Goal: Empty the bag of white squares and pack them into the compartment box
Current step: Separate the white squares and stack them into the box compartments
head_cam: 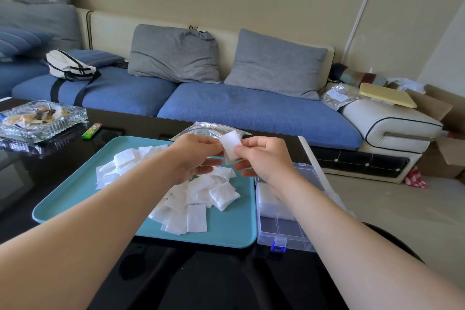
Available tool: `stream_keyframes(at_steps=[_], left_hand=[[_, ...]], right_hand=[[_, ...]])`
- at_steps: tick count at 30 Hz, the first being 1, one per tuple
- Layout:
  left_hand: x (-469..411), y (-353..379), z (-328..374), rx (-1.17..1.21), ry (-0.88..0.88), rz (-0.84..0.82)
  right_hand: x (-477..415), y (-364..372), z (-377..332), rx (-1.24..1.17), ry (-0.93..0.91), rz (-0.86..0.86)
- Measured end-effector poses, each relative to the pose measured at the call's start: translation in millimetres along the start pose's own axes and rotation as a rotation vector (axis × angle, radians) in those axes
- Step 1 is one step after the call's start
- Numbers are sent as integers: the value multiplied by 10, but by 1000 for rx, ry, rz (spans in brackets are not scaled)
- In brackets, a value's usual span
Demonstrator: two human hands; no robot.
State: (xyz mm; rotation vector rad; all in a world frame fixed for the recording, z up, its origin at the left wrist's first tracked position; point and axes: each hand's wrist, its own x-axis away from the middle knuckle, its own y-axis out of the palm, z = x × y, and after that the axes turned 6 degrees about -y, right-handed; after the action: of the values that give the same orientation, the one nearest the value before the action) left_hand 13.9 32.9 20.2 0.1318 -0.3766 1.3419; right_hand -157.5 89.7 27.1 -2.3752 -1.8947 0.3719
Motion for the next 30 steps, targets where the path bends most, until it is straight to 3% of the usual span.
stream_keyframes(at_steps=[7,17,23,25,27,30], left_hand=[[6,38,11,103,8,-90],[25,48,18,78,41,-82],[92,58,48,132,79,-187],[95,67,32,100,94,-141],[46,73,10,73,93,15],[-27,49,-7,39,101,237]], right_hand=[[-10,12,43,71,9,27],[-28,40,63,143,-20,61],[2,24,52,143,-39,46],[0,23,81,189,-89,12],[-18,35,150,318,-186,-28],[-30,94,284,743,-305,-164]])
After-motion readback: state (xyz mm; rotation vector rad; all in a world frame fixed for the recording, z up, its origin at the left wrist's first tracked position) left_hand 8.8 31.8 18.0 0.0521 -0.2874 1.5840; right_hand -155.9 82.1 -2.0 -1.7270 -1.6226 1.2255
